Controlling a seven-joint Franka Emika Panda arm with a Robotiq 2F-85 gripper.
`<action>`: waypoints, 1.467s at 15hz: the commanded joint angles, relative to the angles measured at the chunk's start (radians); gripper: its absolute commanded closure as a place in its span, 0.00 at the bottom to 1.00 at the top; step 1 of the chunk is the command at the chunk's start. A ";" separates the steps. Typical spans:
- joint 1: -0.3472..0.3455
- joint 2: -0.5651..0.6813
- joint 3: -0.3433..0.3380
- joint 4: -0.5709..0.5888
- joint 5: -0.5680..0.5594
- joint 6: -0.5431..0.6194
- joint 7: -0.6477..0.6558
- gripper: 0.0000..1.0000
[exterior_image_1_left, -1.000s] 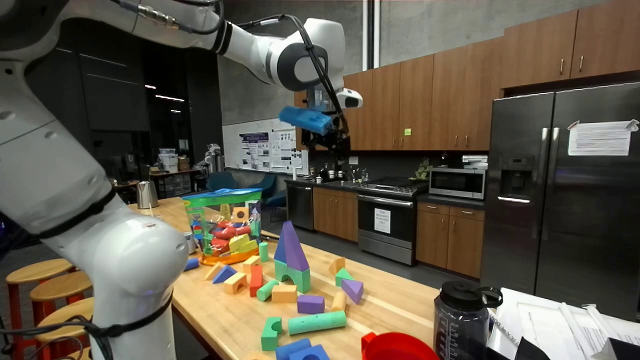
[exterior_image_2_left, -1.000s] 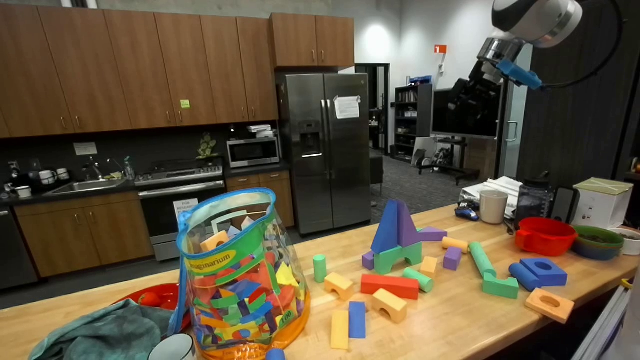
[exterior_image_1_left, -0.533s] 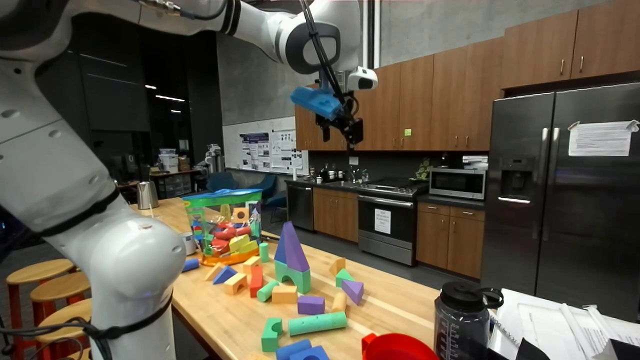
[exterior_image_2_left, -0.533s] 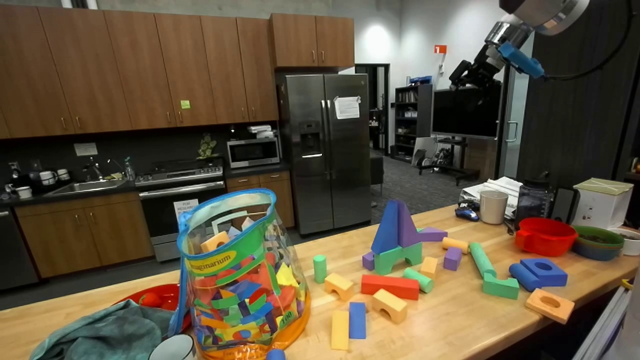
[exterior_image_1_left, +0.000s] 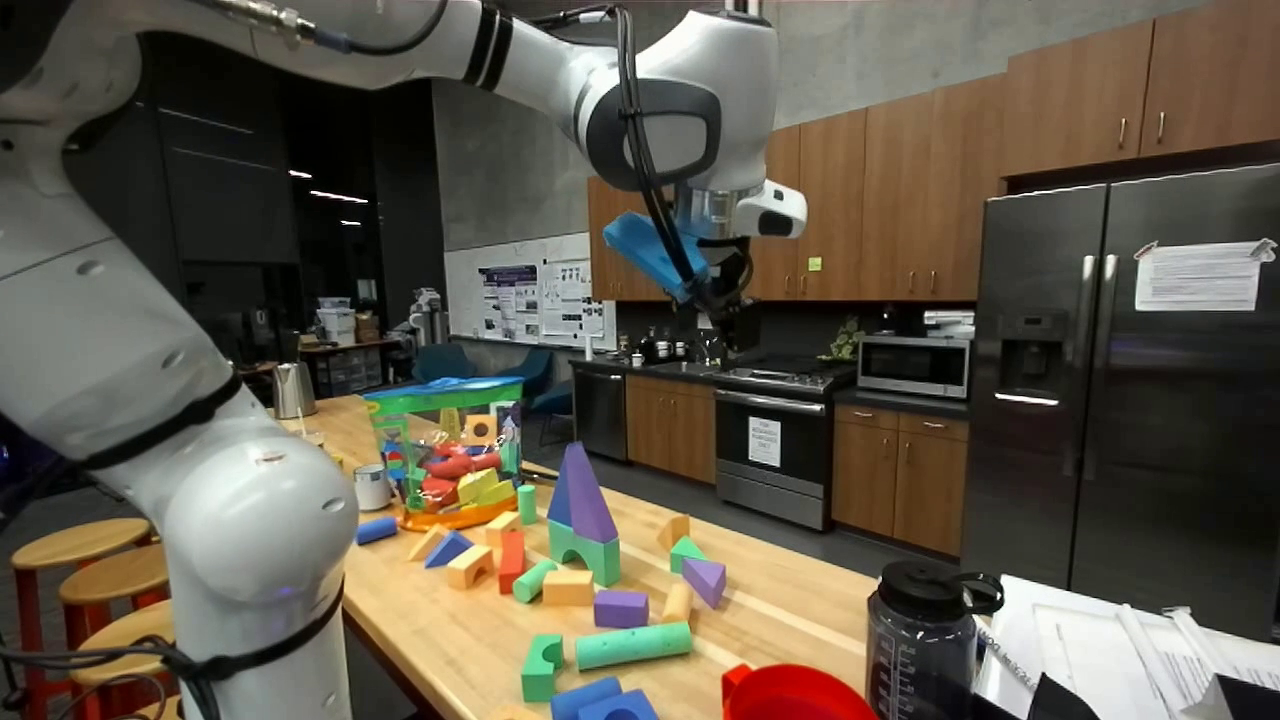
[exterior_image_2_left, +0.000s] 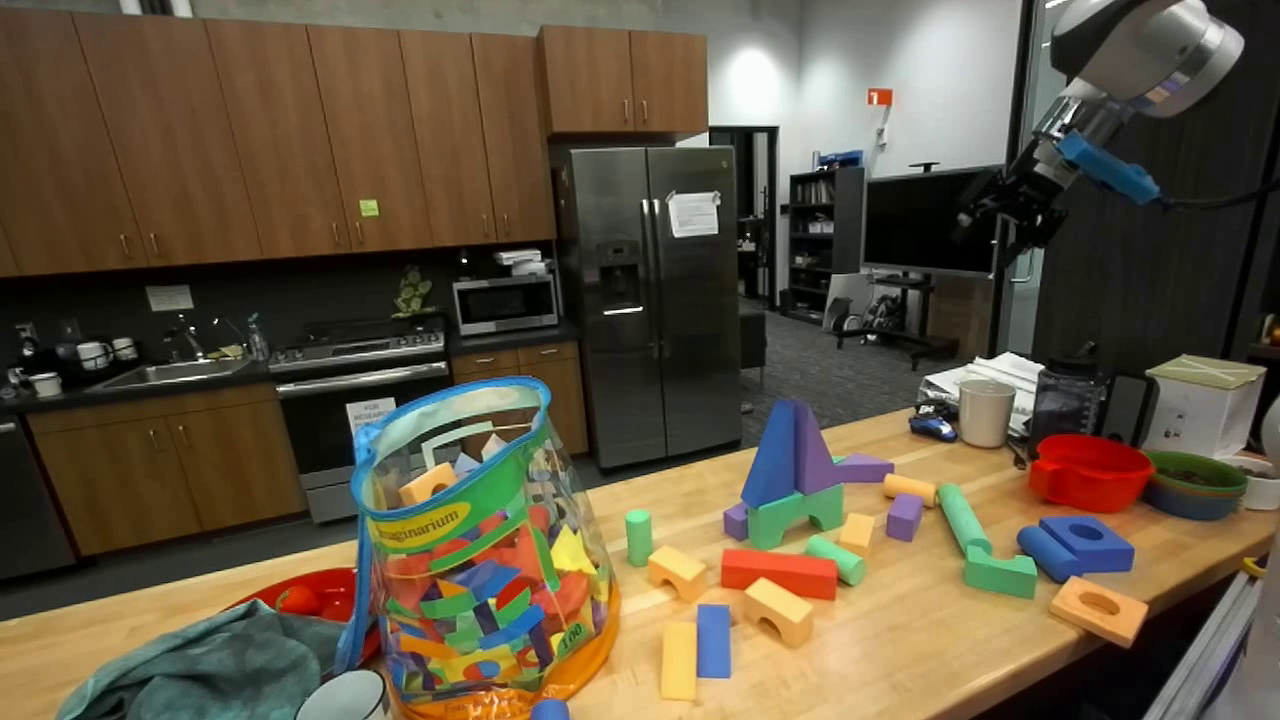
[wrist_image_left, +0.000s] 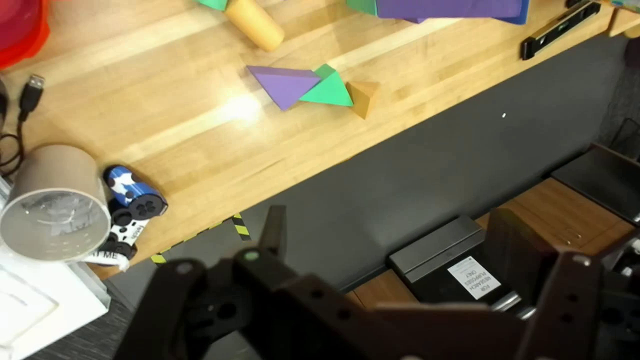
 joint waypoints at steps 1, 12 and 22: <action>-0.061 -0.060 0.061 -0.140 -0.090 0.079 -0.035 0.00; -0.136 -0.063 0.128 -0.371 -0.287 0.382 0.071 0.00; -0.082 -0.172 0.070 -0.431 -0.270 0.260 -0.067 0.00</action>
